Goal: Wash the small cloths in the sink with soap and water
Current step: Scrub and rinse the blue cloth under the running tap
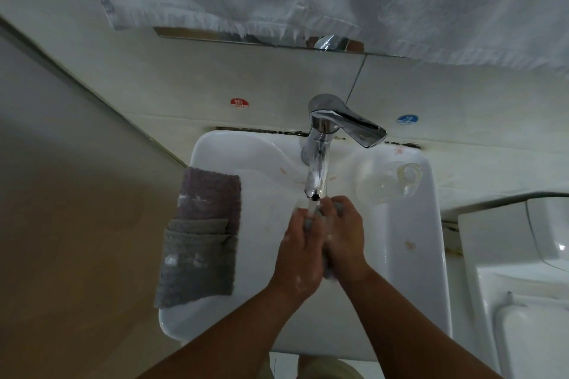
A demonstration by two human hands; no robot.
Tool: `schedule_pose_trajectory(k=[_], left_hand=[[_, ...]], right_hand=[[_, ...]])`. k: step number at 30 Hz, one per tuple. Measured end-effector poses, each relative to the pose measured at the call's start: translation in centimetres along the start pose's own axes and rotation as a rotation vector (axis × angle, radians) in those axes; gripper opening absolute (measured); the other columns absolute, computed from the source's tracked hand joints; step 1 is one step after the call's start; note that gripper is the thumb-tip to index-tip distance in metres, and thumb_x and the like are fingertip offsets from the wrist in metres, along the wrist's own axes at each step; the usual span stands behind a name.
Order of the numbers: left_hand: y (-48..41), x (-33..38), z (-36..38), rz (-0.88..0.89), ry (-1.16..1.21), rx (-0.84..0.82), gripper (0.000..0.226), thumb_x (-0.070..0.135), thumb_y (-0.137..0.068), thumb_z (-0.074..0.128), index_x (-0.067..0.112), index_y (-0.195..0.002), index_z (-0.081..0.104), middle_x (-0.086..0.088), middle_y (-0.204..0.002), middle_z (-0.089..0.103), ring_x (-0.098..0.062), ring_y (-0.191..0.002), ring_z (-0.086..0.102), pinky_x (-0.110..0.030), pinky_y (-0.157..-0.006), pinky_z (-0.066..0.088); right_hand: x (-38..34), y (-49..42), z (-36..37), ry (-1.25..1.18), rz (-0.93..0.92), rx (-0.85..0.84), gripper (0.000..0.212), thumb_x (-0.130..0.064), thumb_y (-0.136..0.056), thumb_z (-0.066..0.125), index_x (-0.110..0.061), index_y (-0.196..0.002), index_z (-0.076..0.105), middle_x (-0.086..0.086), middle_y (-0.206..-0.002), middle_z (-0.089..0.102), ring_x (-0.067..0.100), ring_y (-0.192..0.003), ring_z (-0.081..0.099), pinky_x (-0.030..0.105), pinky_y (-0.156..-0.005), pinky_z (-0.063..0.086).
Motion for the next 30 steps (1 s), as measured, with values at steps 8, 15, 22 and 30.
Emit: schedule_pose_trajectory(k=[8, 15, 22, 30], left_hand=[[-2.4, -1.3, -1.1, -0.05, -0.294, 0.001, 0.013, 0.032, -0.108, 0.037, 0.028, -0.11, 0.049, 0.003, -0.097, 0.06, -0.016, -0.093, 0.061, -0.034, -0.087, 0.052], [-2.6, -2.7, -5.5, 0.063, -0.273, 0.067, 0.013, 0.029, -0.102, 0.053, 0.018, -0.096, 0.055, 0.002, -0.087, 0.063, -0.012, -0.08, 0.062, -0.01, -0.063, 0.045], [-3.7, -4.4, -8.6, 0.103, -0.363, 0.12, 0.006, 0.02, -0.099, 0.06, 0.023, -0.095, 0.059, 0.006, -0.084, 0.064, -0.003, -0.078, 0.06, -0.006, -0.064, 0.041], [-2.8, -4.9, -5.4, 0.004, -0.255, 0.193, 0.008, 0.024, -0.101, 0.056, 0.024, -0.092, 0.057, 0.011, -0.085, 0.062, -0.008, -0.078, 0.058, -0.01, -0.064, 0.042]], right_hand=[[-0.6, 3.0, 1.3, 0.026, -0.093, -0.122, 0.018, -0.029, -0.099, 0.061, -0.025, -0.083, 0.055, -0.006, -0.069, 0.062, -0.003, -0.061, 0.06, 0.011, -0.053, 0.042], [1.0, -1.3, -1.9, 0.2, -0.136, -0.132, 0.013, -0.03, -0.099, 0.06, -0.025, -0.088, 0.065, -0.01, -0.078, 0.067, -0.003, -0.072, 0.063, 0.008, -0.059, 0.043], [2.4, -2.1, -3.8, 0.47, -0.142, -0.033, 0.025, -0.041, -0.101, 0.054, -0.024, -0.088, 0.066, -0.014, -0.075, 0.062, -0.001, -0.069, 0.056, 0.002, -0.061, 0.035], [3.8, -1.0, -2.0, -0.029, 0.253, -0.058, 0.045, -0.05, -0.1, 0.051, -0.011, -0.087, 0.069, 0.009, -0.085, 0.071, 0.024, -0.081, 0.07, 0.042, -0.075, 0.06]])
Point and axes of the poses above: each hand's wrist, its own y-axis away from the middle knuckle, its own z-axis out of the palm, x = y × z, the point moved 4 cm from there along -y, towards the middle knuckle
